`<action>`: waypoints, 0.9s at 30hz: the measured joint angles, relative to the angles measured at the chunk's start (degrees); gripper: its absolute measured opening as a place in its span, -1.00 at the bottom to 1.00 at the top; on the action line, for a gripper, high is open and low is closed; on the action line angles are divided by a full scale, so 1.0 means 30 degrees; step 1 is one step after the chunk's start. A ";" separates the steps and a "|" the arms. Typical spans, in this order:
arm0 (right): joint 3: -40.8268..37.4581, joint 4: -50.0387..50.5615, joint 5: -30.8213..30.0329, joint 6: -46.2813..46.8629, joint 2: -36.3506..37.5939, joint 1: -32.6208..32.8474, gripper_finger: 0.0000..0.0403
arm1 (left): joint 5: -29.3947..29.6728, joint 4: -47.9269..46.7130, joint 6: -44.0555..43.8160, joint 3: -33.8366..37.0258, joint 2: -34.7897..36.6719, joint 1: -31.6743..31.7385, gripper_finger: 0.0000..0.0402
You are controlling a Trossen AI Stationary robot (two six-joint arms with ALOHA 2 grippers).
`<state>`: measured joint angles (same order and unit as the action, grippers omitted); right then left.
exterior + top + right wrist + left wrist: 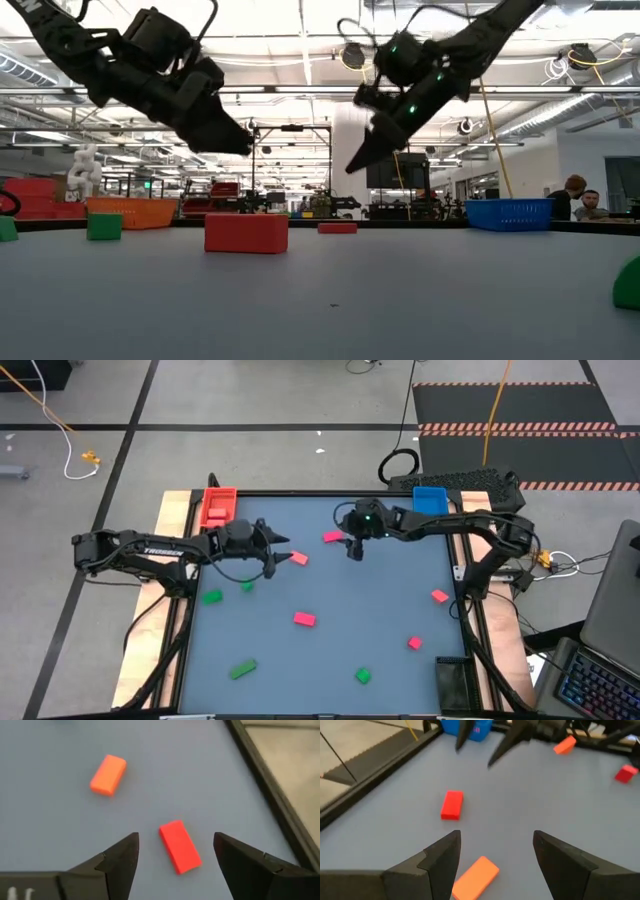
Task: Sort & place blocks by color
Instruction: Put the pink block into the blue bin
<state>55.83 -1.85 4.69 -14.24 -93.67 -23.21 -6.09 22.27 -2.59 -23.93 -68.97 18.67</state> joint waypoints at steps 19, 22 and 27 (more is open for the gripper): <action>0.7702 0.8107 -0.0102 -0.3148 -0.7128 -0.0812 0.23 | -0.0022 -0.0564 -0.0734 -0.0224 -0.0007 0.0716 0.25; 0.7723 0.7970 -0.0058 -0.3133 -0.7471 -0.1120 0.24 | -0.0022 -0.0577 -0.0727 -0.0224 -0.0007 0.0716 0.25; 0.7495 0.8115 0.0433 -0.3116 -0.7483 -0.1294 0.20 | -0.0022 -0.0679 -0.0662 -0.0224 -0.0007 0.0716 0.25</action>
<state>78.32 22.49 5.99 -23.59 -116.12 -27.09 -6.15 20.23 -4.58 -24.60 -68.99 20.82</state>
